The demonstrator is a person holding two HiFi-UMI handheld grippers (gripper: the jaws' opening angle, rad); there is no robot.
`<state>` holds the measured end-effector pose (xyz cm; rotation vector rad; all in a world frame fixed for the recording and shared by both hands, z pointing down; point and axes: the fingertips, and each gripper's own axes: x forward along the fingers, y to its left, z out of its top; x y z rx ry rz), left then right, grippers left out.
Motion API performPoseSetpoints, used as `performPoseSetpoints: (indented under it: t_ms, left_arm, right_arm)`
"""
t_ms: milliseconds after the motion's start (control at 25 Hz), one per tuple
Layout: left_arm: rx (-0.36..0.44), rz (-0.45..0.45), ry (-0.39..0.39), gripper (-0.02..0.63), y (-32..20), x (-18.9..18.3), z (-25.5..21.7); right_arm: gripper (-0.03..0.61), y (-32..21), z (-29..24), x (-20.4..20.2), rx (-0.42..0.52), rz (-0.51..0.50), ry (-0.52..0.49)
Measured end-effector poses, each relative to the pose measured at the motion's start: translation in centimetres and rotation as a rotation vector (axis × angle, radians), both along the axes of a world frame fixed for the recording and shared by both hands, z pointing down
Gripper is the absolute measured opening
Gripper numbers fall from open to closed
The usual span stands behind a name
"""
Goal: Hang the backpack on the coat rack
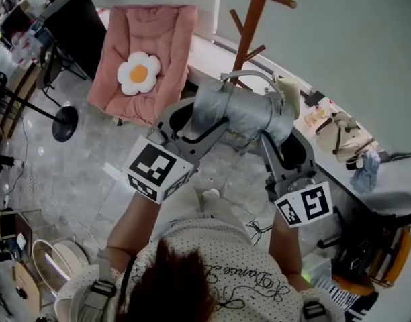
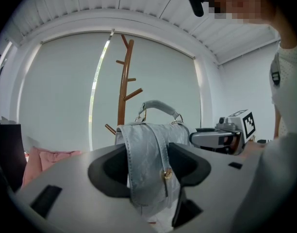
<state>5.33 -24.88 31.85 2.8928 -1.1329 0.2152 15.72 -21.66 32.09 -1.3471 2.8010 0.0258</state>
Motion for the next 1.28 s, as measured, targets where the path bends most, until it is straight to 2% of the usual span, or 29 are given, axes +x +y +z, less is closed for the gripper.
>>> performPoseSetpoints:
  t_ms: [320,920,1080,1280]
  left_arm:
    - [-0.002,0.027,0.012,0.236,-3.1,-0.2,-0.2]
    - [0.107,0.261,0.044,0.221,-10.4,-0.6,-4.0]
    - [0.107,0.285,0.049,0.221,-11.0,-0.3,-4.3]
    - [0.106,0.289,0.066,0.221,-11.3,-0.1,-4.9]
  right_arm:
    - [0.184,-3.0,-0.4,-0.3,0.002,0.016,-0.003]
    - [0.182,-8.8,-3.6,-1.2,0.111,0.152,-0.018]
    - [0.183,-9.1,-3.8,-1.0,0.124,0.199,-0.008]
    - [0.181,-9.2,-4.6,-0.9,0.133,0.199,0.004]
